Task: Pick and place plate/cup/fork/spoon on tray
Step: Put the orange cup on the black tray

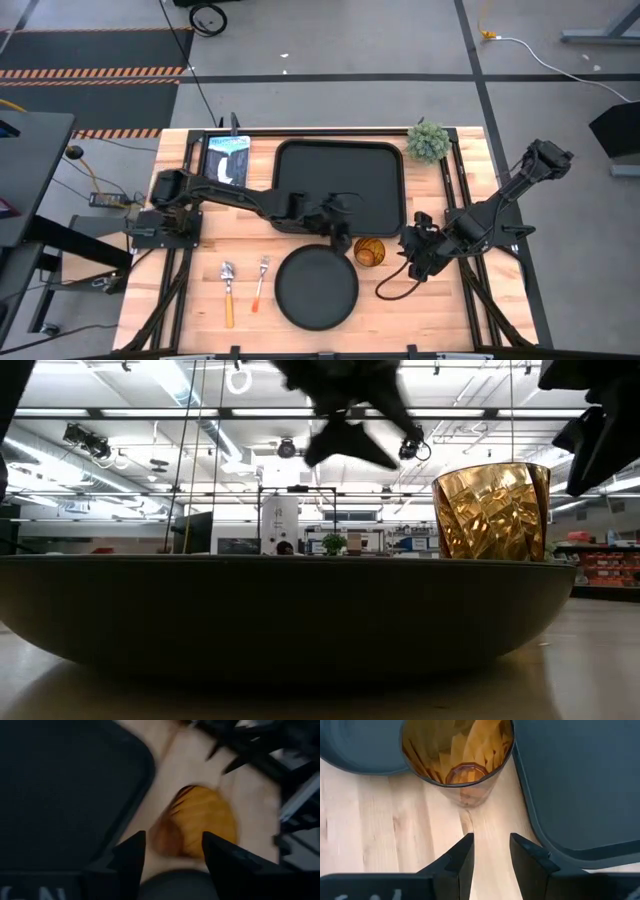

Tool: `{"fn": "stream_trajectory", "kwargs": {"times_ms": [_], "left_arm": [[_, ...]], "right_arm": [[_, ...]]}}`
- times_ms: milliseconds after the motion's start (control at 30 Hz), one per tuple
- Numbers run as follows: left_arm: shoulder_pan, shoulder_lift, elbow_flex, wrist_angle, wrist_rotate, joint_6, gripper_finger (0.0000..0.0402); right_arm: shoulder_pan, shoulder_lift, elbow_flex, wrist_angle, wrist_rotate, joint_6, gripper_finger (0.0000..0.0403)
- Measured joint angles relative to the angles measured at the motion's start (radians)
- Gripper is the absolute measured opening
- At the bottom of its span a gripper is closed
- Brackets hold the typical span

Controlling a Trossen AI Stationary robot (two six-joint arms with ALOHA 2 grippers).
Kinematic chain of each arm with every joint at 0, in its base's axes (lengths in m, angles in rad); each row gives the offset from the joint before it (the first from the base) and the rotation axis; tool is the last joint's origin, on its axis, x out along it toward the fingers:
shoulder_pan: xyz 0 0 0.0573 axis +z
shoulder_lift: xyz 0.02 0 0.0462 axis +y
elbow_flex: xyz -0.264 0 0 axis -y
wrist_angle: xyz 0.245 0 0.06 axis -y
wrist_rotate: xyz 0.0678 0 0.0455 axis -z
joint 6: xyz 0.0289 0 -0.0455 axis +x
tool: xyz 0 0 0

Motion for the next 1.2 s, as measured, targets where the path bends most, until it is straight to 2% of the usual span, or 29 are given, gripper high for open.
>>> {"fn": "stream_trajectory", "kwargs": {"times_ms": [167,300,433,833,1033,1200], "left_arm": [[-0.002,0.097,0.118,-0.084,0.04,0.002,0.0244],[-0.004,0.163,0.231,-0.207,0.037,0.026,0.0244],[-0.02,0.207,0.299,-0.257,0.0,0.062,0.0233],[-0.035,0.223,0.302,-0.264,-0.077,0.112,0.0179],[-0.03,0.24,0.299,-0.282,-0.061,0.112,0.0148],[-0.029,0.252,0.3,-0.278,-0.048,0.114,0.0137]], "right_arm": [[0.018,-0.008,0.0,-0.015,0.019,0.018,0.0132],[0.031,-0.004,0.0,-0.025,0.033,0.027,0.0132],[0.03,-0.005,0.0,-0.025,0.035,0.028,0.0132],[0.031,-0.013,0.0,-0.04,0.031,0.028,0.0132],[0.031,-0.016,0.0,-0.041,0.032,0.037,0.0132],[0.031,-0.016,0.0,-0.04,0.032,0.039,0.0132]]}}
